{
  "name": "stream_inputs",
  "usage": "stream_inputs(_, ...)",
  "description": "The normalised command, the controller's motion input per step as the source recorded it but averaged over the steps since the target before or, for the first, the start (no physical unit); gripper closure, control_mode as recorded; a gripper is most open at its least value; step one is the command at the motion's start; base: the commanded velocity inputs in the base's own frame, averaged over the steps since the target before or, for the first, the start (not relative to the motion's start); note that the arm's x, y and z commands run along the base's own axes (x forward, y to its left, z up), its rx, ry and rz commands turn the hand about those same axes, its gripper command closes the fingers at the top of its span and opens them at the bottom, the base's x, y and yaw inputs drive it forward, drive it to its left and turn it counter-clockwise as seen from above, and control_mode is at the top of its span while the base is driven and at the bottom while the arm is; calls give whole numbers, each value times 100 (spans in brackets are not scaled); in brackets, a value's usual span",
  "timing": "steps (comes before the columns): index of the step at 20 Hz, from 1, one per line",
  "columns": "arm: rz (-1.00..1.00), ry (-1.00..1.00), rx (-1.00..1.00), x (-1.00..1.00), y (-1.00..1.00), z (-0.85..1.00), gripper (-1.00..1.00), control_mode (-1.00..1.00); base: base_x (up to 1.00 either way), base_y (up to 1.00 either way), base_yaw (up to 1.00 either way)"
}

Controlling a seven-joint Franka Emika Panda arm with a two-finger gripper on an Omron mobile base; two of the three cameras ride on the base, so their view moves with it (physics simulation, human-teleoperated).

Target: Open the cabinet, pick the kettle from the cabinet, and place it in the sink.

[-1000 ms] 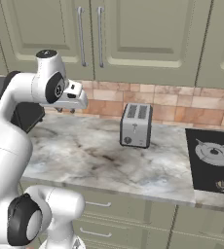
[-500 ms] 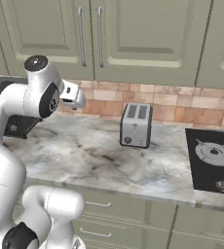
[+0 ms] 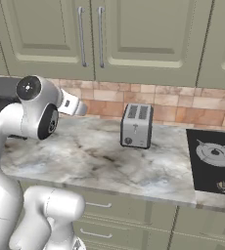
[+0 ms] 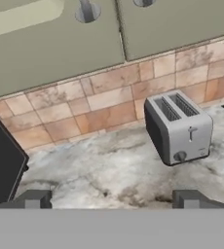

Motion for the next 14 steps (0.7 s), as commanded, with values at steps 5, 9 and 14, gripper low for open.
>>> stream_inputs(5,-2,0,8,0,-17,50,-100,-100,0,0,0)
stream_inputs(9,3,0,1,0,-14,48,-100,-100,0,0,0)
stream_inputs(14,14,0,0,0,-9,38,-100,-100,0,0,0)
